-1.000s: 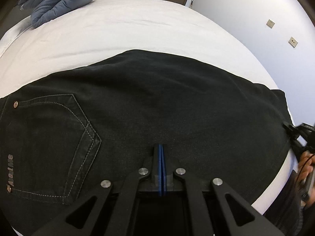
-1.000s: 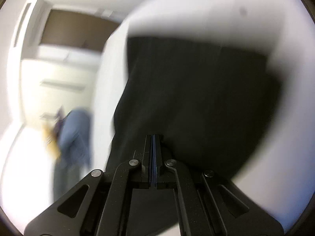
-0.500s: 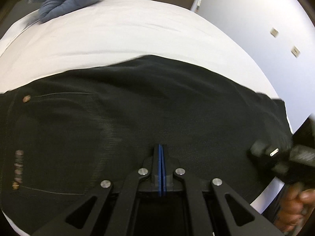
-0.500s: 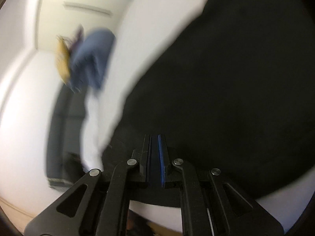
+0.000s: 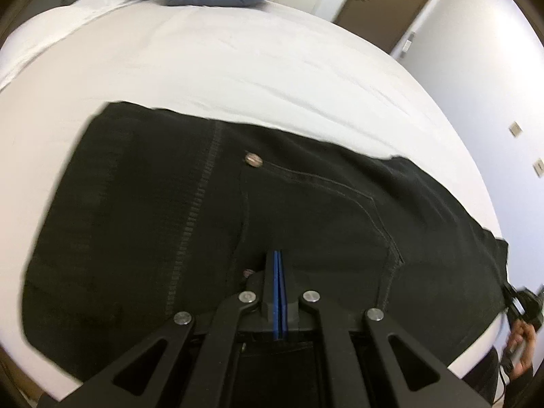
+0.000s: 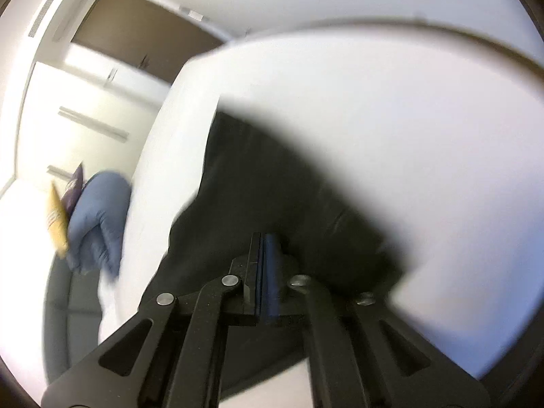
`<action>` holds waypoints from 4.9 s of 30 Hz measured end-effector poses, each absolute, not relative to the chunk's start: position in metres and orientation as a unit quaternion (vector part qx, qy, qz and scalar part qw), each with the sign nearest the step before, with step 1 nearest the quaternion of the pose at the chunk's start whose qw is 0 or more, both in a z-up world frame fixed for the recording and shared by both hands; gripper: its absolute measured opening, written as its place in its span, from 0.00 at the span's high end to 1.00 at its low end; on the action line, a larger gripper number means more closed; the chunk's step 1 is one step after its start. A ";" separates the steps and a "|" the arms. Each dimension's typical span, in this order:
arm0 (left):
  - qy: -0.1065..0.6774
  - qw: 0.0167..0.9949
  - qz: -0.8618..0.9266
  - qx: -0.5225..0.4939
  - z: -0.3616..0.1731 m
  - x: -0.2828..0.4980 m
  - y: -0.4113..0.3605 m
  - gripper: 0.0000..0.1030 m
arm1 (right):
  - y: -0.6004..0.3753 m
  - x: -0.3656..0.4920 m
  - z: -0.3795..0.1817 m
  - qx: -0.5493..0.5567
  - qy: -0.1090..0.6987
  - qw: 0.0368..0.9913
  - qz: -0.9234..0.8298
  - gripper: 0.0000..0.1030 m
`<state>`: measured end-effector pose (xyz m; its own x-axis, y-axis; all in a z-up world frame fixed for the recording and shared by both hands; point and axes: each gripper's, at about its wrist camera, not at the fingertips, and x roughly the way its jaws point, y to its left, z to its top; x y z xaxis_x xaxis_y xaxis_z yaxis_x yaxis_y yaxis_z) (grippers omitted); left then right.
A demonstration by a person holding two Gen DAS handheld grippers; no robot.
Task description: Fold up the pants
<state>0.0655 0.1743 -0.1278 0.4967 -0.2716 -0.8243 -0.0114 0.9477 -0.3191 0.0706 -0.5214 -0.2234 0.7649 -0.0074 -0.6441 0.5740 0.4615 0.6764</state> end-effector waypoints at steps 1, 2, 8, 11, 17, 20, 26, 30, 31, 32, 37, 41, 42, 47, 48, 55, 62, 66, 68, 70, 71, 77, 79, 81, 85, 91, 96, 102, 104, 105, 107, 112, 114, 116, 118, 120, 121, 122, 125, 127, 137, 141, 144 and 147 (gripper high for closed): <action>0.492 0.855 -0.073 -0.149 -0.122 0.064 0.173 0.89 | -0.527 0.063 -0.222 0.485 0.286 0.806 -0.182 0.87; 0.487 0.857 -0.077 -0.152 -0.116 0.061 0.170 0.79 | -0.525 0.059 -0.211 0.478 0.280 0.813 -0.176 0.81; 0.463 0.857 -0.176 -0.140 -0.094 0.051 0.083 0.32 | -0.443 0.088 -0.195 0.493 0.265 0.829 -0.007 0.22; 0.474 0.847 -0.206 -0.124 -0.102 0.053 0.042 0.28 | -0.398 0.115 -0.216 0.522 0.313 0.792 0.042 0.22; 0.509 0.834 -0.198 -0.079 -0.131 0.061 0.006 0.27 | -0.425 0.100 -0.259 0.555 0.320 0.768 0.003 0.49; 0.513 0.835 -0.196 -0.036 -0.133 0.059 -0.007 0.25 | -0.466 0.064 -0.252 0.554 0.294 0.776 -0.070 0.49; 0.508 0.840 -0.189 -0.007 -0.137 0.037 -0.023 0.22 | -0.523 -0.024 -0.210 0.601 0.210 0.760 -0.135 0.43; 0.512 0.838 -0.189 -0.008 -0.136 0.030 -0.028 0.21 | -0.504 -0.011 -0.181 0.572 0.247 0.777 -0.096 0.40; 0.515 0.836 -0.189 -0.009 -0.135 0.030 -0.027 0.21 | -0.493 0.007 -0.165 0.517 0.280 0.803 -0.095 0.40; 0.518 0.834 -0.190 -0.010 -0.134 0.027 -0.029 0.21 | -0.474 0.034 -0.149 0.429 0.331 0.835 -0.093 0.40; 0.528 0.827 -0.187 -0.053 -0.130 0.037 -0.025 0.21 | -0.392 0.123 -0.144 0.080 0.475 0.869 -0.109 0.44; 0.528 0.828 -0.191 -0.014 -0.132 0.028 -0.034 0.21 | -0.375 0.155 -0.204 0.024 0.562 0.818 -0.120 0.54; 0.529 0.827 -0.192 -0.006 -0.133 0.024 -0.036 0.21 | -0.373 0.149 -0.203 0.018 0.553 0.824 -0.121 0.54; 0.523 0.829 -0.198 0.014 -0.140 0.012 -0.042 0.21 | -0.371 0.109 -0.206 0.026 0.535 0.835 -0.127 0.54; 0.524 0.828 -0.199 0.012 -0.140 0.012 -0.042 0.21 | -0.371 0.103 -0.206 0.027 0.531 0.838 -0.124 0.54; 0.524 0.828 -0.199 0.004 -0.140 0.013 -0.022 0.21 | -0.375 0.108 -0.200 0.053 0.529 0.839 -0.119 0.53; 0.523 0.829 -0.200 0.002 -0.137 0.015 -0.006 0.21 | -0.424 0.054 -0.168 0.254 0.437 0.848 -0.158 0.53; 0.521 0.830 -0.197 0.002 -0.135 0.013 -0.003 0.21 | -0.465 0.026 -0.187 0.435 0.370 0.807 -0.152 0.53; 0.521 0.830 -0.198 0.001 -0.133 0.012 -0.001 0.21 | -0.474 0.023 -0.209 0.509 0.351 0.772 -0.144 0.53; 0.521 0.830 -0.199 -0.002 -0.132 0.011 0.000 0.21 | -0.477 0.021 -0.226 0.549 0.327 0.755 -0.145 0.53; 0.521 0.830 -0.199 -0.002 -0.132 0.010 0.001 0.21 | -0.481 0.018 -0.234 0.576 0.306 0.744 -0.142 0.53; 0.523 0.829 -0.199 0.000 -0.133 0.011 0.000 0.21 | -0.488 0.021 -0.259 0.649 0.230 0.716 -0.112 0.53; 0.523 0.828 -0.200 -0.002 -0.133 0.011 0.001 0.21 | -0.488 0.021 -0.263 0.663 0.211 0.710 -0.110 0.53; 0.523 0.829 -0.200 -0.003 -0.133 0.011 0.002 0.21 | -0.488 0.023 -0.267 0.669 0.200 0.708 -0.107 0.53; 0.523 0.829 -0.199 -0.001 -0.134 0.011 0.002 0.20 | -0.484 0.026 -0.273 0.679 0.183 0.703 -0.105 0.53; 0.524 0.828 -0.199 0.001 -0.133 0.011 0.002 0.20 | -0.475 0.022 -0.270 0.681 0.186 0.697 -0.126 0.61; 0.527 0.826 -0.200 -0.001 -0.131 0.014 0.003 0.20 | -0.477 0.045 -0.282 0.680 0.196 0.696 -0.126 0.75; 0.510 0.834 -0.204 -0.046 -0.101 0.023 -0.001 0.23 | -0.471 0.047 -0.280 0.653 0.211 0.715 -0.136 0.91; 0.497 0.835 -0.231 -0.052 -0.089 0.028 -0.021 0.23 | -0.468 0.046 -0.277 0.638 0.216 0.725 -0.142 0.92; 0.496 0.832 -0.243 -0.052 -0.087 0.032 -0.032 0.23 | -0.470 0.054 -0.277 0.637 0.216 0.726 -0.143 0.92; 0.499 0.822 -0.269 -0.050 -0.088 0.039 -0.060 0.23 | -0.470 0.054 -0.276 0.628 0.221 0.731 -0.146 0.92; 0.537 0.790 -0.291 -0.052 -0.123 0.060 -0.112 0.22 | -0.471 0.067 -0.272 0.588 0.243 0.754 -0.161 0.92; 0.535 0.795 -0.285 -0.032 -0.130 0.061 -0.120 0.20 | -0.469 0.067 -0.267 0.573 0.252 0.762 -0.167 0.92; 0.534 0.795 -0.286 -0.020 -0.130 0.057 -0.124 0.16 | -0.467 0.061 -0.260 0.564 0.256 0.767 -0.171 0.92; 0.532 0.795 -0.291 -0.016 -0.131 0.055 -0.123 0.15 | -0.464 0.059 -0.254 0.550 0.261 0.773 -0.179 0.92; 0.530 0.793 -0.297 -0.031 -0.133 0.057 -0.118 0.15 | -0.459 0.059 -0.247 0.537 0.266 0.779 -0.186 0.92; 0.531 0.792 -0.299 -0.041 -0.133 0.058 -0.116 0.15 | -0.455 0.059 -0.241 0.527 0.269 0.785 -0.185 0.92; 0.531 0.791 -0.301 -0.047 -0.133 0.060 -0.115 0.15 | -0.448 0.062 -0.232 0.508 0.276 0.795 -0.184 0.92; 0.533 0.789 -0.301 -0.057 -0.133 0.062 -0.115 0.15 | -0.410 0.080 -0.195 0.415 0.303 0.844 -0.152 0.92; 0.534 0.786 -0.301 -0.081 -0.130 0.064 -0.106 0.15 | -0.356 0.099 -0.165 0.303 0.329 0.888 -0.103 0.92; 0.556 0.727 -0.309 -0.259 -0.136 0.082 -0.056 0.08 | -0.218 0.125 -0.207 0.106 0.451 0.886 -0.006 0.92; 0.562 0.717 -0.307 -0.274 -0.137 0.091 -0.064 0.02 | -0.219 0.119 -0.203 0.100 0.441 0.892 -0.009 0.92; 0.571 0.709 -0.304 -0.281 -0.139 0.100 -0.076 0.00 | -0.215 0.108 -0.195 0.094 0.432 0.897 -0.018 0.92; 0.581 0.703 -0.302 -0.277 -0.139 0.111 -0.084 0.00 | -0.203 0.101 -0.189 0.077 0.419 0.904 -0.026 0.91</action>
<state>0.1106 -0.0841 -0.1394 0.1412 -0.7474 -0.6492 0.1026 0.6633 -0.7413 0.1013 -0.2033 -0.1889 0.6468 0.0183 -0.7624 0.1108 0.9869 0.1177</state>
